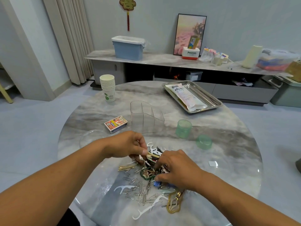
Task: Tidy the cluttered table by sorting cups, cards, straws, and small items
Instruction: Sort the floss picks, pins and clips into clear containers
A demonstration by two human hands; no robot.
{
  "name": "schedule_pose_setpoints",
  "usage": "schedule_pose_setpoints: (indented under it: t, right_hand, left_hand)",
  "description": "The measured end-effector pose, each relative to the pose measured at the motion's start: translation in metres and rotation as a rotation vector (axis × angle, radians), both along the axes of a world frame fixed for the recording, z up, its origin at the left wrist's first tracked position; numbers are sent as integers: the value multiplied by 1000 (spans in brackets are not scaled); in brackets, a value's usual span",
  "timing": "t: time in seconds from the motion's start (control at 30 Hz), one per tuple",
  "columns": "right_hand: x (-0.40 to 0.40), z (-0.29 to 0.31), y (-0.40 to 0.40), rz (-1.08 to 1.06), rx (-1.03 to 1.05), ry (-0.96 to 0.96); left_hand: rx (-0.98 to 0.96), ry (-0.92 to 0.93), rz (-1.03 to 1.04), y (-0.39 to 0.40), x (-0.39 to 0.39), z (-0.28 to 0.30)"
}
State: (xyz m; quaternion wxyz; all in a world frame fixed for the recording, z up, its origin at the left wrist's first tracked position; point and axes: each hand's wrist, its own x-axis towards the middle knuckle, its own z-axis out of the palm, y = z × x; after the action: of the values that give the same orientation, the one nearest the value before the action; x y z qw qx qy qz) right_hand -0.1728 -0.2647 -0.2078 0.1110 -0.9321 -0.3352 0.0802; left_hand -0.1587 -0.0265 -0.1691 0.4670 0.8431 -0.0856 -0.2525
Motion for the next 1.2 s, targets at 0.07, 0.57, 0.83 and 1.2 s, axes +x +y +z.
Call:
schedule_pose_setpoints:
  t: [0.07, 0.57, 0.83, 1.2]
  right_hand:
    - [3, 6, -1, -65, 63, 50]
    - [-10, 26, -8, -22, -272, 227]
    - [-6, 12, 1, 8, -169, 252]
    - [10, 38, -12, -79, -93, 293]
  left_hand:
    - [-60, 25, 77, -1, 1, 4]
    - [-323, 302, 397, -6, 7, 7]
    - [-318, 273, 462, -10, 8, 4]
    - [-204, 231, 522, -11, 10, 3]
